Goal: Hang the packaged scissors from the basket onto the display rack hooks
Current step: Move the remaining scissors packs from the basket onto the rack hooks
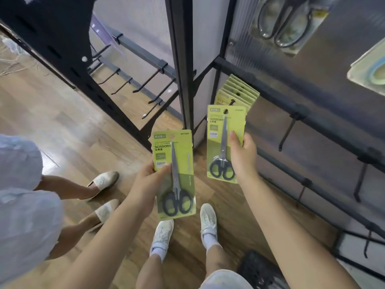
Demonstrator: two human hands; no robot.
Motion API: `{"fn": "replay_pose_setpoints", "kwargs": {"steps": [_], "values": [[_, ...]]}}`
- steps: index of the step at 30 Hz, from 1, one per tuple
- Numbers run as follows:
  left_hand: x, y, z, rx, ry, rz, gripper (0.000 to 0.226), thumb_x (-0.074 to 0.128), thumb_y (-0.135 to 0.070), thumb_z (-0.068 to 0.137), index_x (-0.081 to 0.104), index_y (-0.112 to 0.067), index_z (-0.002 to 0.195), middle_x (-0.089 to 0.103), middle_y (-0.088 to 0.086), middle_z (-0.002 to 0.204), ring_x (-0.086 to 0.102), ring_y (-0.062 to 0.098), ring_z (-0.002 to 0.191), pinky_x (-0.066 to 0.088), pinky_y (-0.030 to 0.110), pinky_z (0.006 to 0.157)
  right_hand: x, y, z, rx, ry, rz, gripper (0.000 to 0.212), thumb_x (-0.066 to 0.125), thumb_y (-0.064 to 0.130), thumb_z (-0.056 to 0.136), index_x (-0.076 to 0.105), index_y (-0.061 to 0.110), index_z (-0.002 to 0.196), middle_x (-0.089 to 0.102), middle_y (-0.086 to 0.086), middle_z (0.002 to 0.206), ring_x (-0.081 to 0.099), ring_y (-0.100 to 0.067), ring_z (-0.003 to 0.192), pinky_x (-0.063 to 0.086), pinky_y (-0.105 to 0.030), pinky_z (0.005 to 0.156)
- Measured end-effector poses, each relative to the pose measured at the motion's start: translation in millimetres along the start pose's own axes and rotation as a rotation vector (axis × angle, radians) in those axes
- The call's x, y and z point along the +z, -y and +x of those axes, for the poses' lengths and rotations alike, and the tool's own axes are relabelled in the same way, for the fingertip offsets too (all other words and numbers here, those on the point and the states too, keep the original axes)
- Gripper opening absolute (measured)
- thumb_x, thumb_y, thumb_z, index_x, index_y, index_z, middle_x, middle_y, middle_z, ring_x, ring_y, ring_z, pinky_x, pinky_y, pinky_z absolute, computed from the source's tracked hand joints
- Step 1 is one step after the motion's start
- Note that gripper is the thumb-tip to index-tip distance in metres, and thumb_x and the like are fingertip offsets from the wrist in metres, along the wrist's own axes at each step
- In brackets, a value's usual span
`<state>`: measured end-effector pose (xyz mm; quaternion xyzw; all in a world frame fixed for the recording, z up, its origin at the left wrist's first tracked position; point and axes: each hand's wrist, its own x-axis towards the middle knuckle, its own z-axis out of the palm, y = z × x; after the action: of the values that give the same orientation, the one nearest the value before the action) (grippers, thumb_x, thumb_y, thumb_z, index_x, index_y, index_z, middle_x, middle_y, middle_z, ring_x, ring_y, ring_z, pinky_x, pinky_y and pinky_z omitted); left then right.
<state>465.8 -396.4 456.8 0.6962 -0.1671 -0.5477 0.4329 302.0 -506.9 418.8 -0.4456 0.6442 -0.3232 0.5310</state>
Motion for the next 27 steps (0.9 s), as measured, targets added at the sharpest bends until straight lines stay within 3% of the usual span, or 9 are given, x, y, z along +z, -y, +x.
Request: {"fn": "replay_pose_setpoints", "kwargs": {"steps": [8,11,14,18,22,25,27], "values": [[1.0,-0.2,10.8,-0.051,-0.001,-0.017,0.014,0.053,-0.015,0.094,0.066,-0.021,0.094,0.074,-0.002,0.087,0.070,0.019,0.081,0.055,0.038,0.076,2.3,-9.9,15.8,-0.022,-0.033,-0.046,0.031,0.045,0.031,0.098,0.054,0.008,0.116,0.062,-0.001,0.108,0.060,-0.008,0.091,0.043,-0.003,0.055],[2.1,0.3,17.7,-0.081,-0.014,-0.017,0.013,0.053,-0.017,0.094,0.066,-0.019,0.096,0.074,0.003,0.091,0.069,0.025,0.085,0.054,0.041,0.079,3.4,-10.5,23.9,-0.045,-0.057,-0.048,0.031,0.044,0.028,0.099,0.052,0.003,0.116,0.058,-0.001,0.105,0.054,0.005,0.083,0.039,0.000,0.054],[5.0,1.7,22.3,-0.102,-0.018,-0.006,0.013,0.053,-0.017,0.094,0.065,-0.015,0.099,0.073,0.008,0.097,0.068,0.027,0.087,0.054,0.043,0.080,4.8,-13.9,29.3,-0.087,-0.071,-0.067,0.032,0.043,0.026,0.099,0.052,0.001,0.117,0.057,-0.001,0.105,0.052,0.007,0.081,0.038,0.001,0.056],[9.1,4.9,23.6,-0.114,-0.003,0.007,0.015,0.052,-0.016,0.095,0.064,-0.013,0.103,0.072,0.010,0.101,0.067,0.031,0.093,0.053,0.047,0.084,6.3,-14.6,33.0,-0.117,-0.083,-0.085,0.029,0.043,0.027,0.099,0.053,0.005,0.114,0.057,0.005,0.099,0.052,0.003,0.082,0.039,0.000,0.061],[12.9,5.4,21.0,-0.112,0.014,0.017,0.015,0.051,-0.015,0.095,0.064,-0.013,0.102,0.071,0.012,0.104,0.067,0.032,0.095,0.053,0.047,0.086,3.0,-14.5,33.8,-0.145,-0.082,-0.165,0.016,0.044,0.026,0.099,0.050,0.012,0.098,0.054,0.010,0.081,0.051,0.001,0.073,0.037,-0.003,0.056],[17.0,2.1,18.8,-0.095,0.018,0.016,0.012,0.052,-0.016,0.095,0.064,-0.015,0.099,0.071,0.010,0.101,0.067,0.029,0.091,0.053,0.044,0.084,-4.3,-14.0,30.1,-0.140,-0.050,-0.230,0.020,0.048,0.025,0.097,0.052,0.011,0.111,0.057,0.006,0.100,0.056,-0.008,0.093,0.039,0.000,0.061],[19.8,-0.1,19.1,-0.078,0.016,0.024,0.010,0.053,-0.016,0.095,0.063,-0.016,0.095,0.071,0.007,0.095,0.067,0.026,0.085,0.053,0.041,0.080,-13.0,-8.2,22.5,-0.138,-0.036,-0.293,0.033,0.049,0.021,0.097,0.047,0.010,0.128,0.052,0.006,0.119,0.049,-0.007,0.112,0.037,0.000,0.075]]}}
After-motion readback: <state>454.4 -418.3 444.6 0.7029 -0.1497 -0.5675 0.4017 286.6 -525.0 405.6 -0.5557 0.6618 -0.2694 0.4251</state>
